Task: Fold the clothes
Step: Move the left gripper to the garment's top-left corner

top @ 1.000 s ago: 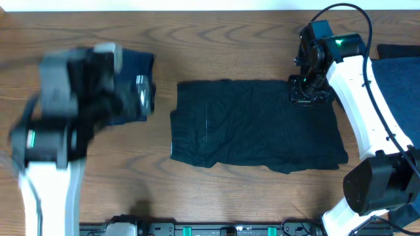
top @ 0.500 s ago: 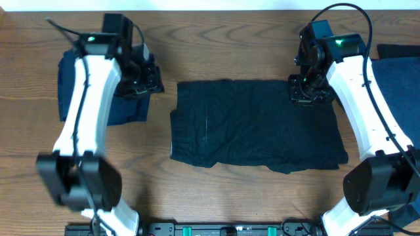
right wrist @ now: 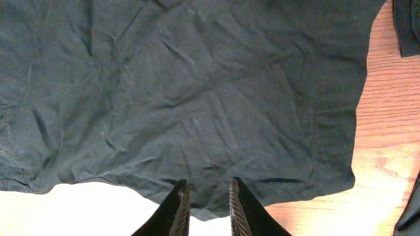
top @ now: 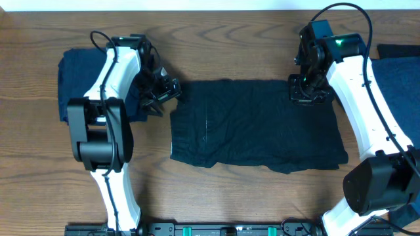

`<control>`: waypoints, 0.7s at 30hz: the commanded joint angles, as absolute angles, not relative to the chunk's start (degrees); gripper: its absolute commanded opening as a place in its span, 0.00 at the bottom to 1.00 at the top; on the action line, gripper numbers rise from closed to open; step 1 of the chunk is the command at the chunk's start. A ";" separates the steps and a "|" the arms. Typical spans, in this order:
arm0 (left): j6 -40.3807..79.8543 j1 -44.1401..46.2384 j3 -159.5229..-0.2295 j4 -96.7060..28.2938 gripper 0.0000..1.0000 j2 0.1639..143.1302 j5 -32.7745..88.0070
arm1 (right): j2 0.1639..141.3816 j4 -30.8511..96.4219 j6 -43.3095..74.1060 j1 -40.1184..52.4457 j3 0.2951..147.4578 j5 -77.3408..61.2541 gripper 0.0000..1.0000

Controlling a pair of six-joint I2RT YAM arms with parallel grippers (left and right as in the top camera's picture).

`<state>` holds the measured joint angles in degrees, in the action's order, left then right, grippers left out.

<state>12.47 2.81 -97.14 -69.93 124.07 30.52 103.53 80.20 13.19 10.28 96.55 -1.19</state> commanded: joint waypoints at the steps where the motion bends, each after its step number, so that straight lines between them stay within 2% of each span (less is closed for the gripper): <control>1: 14.74 2.98 -94.91 -69.17 0.92 125.08 33.10 | 102.52 79.96 12.99 9.93 95.72 -0.16 0.20; 8: 16.49 2.98 -87.59 -61.91 0.91 125.05 34.39 | 102.54 77.87 13.02 9.93 93.30 -0.21 0.21; 11: 16.64 2.98 -86.24 -60.69 0.84 125.08 35.11 | 102.54 77.32 13.02 9.93 92.47 -0.21 0.21; 16: 16.88 2.96 -86.72 -60.71 0.56 124.95 37.34 | 102.54 77.28 13.02 9.91 92.42 -0.21 0.21; 18: 16.86 2.98 -87.20 -60.73 0.40 124.92 38.63 | 102.54 77.28 13.02 9.93 92.42 -0.21 0.21; 21: 16.86 2.98 -88.64 -60.71 0.09 124.90 41.06 | 102.54 77.19 13.02 9.93 92.42 -0.21 0.21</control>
<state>17.08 2.81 -86.67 -60.53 124.42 37.74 103.53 77.28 13.19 10.28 92.82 -0.99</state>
